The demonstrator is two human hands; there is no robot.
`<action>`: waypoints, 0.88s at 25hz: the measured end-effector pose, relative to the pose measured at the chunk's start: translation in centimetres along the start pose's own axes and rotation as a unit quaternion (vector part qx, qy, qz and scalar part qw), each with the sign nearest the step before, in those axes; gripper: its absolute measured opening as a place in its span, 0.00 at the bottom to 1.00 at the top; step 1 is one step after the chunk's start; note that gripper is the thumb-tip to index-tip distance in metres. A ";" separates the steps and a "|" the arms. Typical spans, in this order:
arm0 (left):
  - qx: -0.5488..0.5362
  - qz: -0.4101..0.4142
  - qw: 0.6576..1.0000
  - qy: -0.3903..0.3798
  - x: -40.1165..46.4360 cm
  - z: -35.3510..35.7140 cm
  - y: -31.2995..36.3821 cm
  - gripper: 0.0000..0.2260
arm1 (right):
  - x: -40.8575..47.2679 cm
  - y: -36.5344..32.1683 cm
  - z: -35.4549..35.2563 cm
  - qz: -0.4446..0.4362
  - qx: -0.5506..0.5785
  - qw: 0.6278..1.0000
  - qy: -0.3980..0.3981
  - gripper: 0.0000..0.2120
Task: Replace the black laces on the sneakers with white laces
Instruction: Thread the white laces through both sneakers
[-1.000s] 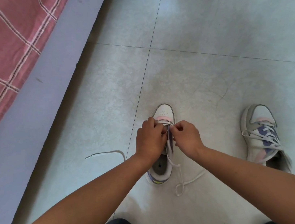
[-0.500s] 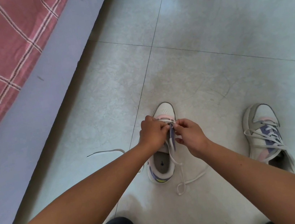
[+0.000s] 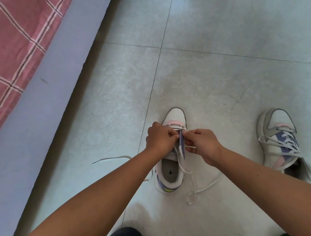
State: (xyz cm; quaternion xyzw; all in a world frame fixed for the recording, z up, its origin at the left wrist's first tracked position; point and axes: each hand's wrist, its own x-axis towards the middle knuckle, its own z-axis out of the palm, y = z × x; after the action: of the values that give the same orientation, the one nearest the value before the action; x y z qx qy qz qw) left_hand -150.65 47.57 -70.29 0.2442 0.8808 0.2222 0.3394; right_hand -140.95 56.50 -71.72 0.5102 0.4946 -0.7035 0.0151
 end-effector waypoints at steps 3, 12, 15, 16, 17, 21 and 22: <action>-0.019 -0.016 1.000 0.001 0.0 0.0 -0.2 0.09 | 0.1 -0.3 0.2 0.028 0.037 0.999 -0.018 0.06; -0.042 -0.117 0.986 -0.107 1.2 -1.0 1.4 0.18 | 0.5 0.8 -0.4 0.006 0.103 0.992 -0.066 0.07; -0.050 -0.137 0.984 -0.103 1.4 -0.9 1.6 0.19 | 0.4 0.7 -0.3 -0.016 0.040 0.998 -0.040 0.05; -0.034 -0.128 0.987 -0.095 1.4 -0.9 1.7 0.18 | 0.4 0.6 -0.2 -0.021 0.024 0.999 -0.030 0.04; -0.017 -0.113 0.990 -0.081 1.2 -0.9 1.8 0.16 | 0.4 0.6 -0.2 -0.023 0.013 0.999 -0.021 0.04; 0.025 -0.039 0.998 -0.035 0.3 -1.1 1.4 0.09 | 0.3 0.8 0.1 0.006 0.068 0.997 -0.021 0.06; 0.022 -0.019 0.999 -0.028 0.0 -1.1 1.2 0.09 | 0.2 0.8 0.3 0.014 0.092 0.996 -0.018 0.05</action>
State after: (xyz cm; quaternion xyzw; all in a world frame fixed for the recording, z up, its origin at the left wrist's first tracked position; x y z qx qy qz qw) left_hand -151.08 48.25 -68.85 0.2409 0.8801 0.1889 0.3630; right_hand -140.79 55.98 -72.38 0.5034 0.4204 -0.7548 -0.0134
